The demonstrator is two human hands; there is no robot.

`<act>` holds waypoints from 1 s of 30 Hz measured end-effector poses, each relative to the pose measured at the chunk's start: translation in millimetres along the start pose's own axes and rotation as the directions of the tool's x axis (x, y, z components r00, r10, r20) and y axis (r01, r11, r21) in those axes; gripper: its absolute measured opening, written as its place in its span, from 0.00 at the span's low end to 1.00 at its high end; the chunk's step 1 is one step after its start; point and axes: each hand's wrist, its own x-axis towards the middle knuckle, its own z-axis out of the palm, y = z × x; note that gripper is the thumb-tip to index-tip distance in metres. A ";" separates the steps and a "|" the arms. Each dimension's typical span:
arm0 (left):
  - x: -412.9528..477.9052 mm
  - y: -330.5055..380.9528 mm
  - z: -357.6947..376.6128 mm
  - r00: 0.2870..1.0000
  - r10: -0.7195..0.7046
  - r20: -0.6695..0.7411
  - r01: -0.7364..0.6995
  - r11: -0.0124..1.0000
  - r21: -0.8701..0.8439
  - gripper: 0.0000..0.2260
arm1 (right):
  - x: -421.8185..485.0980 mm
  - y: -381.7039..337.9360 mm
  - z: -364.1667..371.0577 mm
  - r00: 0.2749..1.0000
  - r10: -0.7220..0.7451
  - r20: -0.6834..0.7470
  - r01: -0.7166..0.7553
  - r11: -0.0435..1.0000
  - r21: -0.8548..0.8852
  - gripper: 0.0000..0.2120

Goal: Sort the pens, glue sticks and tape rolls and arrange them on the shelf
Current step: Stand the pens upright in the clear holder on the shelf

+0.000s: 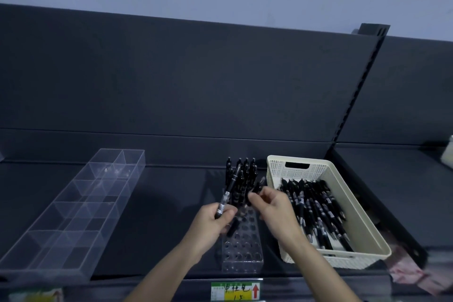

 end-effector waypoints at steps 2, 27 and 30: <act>-0.1 -2.1 -9.4 1.000 0.009 -0.025 -0.007 0.997 0.083 0.07 | 5.0 0.4 -9.7 0.998 -0.012 -0.061 0.009 0.999 -0.044 0.11; -15.0 -3.1 -32.3 0.997 -0.037 -0.064 0.035 0.999 -0.025 0.09 | 35.0 8.3 19.3 0.984 -0.171 -0.060 0.094 0.764 -0.639 0.12; -13.3 -1.9 -30.8 0.999 -0.009 -0.041 0.009 1.000 -0.021 0.09 | 30.6 7.4 16.3 0.987 -0.151 -0.056 0.081 0.765 -0.639 0.10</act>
